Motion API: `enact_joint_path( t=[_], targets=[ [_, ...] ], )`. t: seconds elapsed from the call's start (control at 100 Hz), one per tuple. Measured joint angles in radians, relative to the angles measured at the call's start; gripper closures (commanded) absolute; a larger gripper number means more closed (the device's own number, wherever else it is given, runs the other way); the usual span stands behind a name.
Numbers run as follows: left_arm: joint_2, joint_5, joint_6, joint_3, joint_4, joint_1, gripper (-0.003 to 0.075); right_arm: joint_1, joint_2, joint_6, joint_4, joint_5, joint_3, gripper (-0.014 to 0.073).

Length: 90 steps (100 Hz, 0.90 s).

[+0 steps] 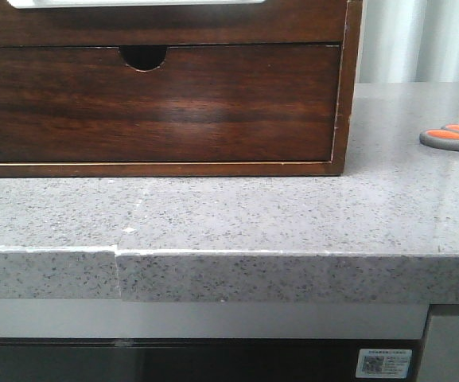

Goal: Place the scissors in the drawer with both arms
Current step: 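Grasp the white drawer handle with the left gripper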

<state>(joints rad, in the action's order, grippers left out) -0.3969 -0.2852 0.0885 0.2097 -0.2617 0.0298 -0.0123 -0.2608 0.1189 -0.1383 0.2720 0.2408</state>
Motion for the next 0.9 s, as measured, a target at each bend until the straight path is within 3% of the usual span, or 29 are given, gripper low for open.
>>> enact_joint_path(
  t=[0.32, 0.63, 0.899],
  targets=[
    [-0.264, -0.165, 0.0, 0.103, -0.537, 0.173, 0.0344, 0.0, 0.0, 0.0, 0.0, 0.0, 0.0, 0.0655],
    [-0.544, -0.191, 0.065, 0.297, -0.656, 0.291, 0.0344, 0.0, 0.0, 0.0, 0.0, 0.0, 0.0, 0.0655],
    [-0.698, -0.08, 0.079, 0.436, -0.804, 0.39, 0.0349, 0.0, 0.0, 0.0, 0.0, 0.0, 0.0, 0.0655]
  ],
)
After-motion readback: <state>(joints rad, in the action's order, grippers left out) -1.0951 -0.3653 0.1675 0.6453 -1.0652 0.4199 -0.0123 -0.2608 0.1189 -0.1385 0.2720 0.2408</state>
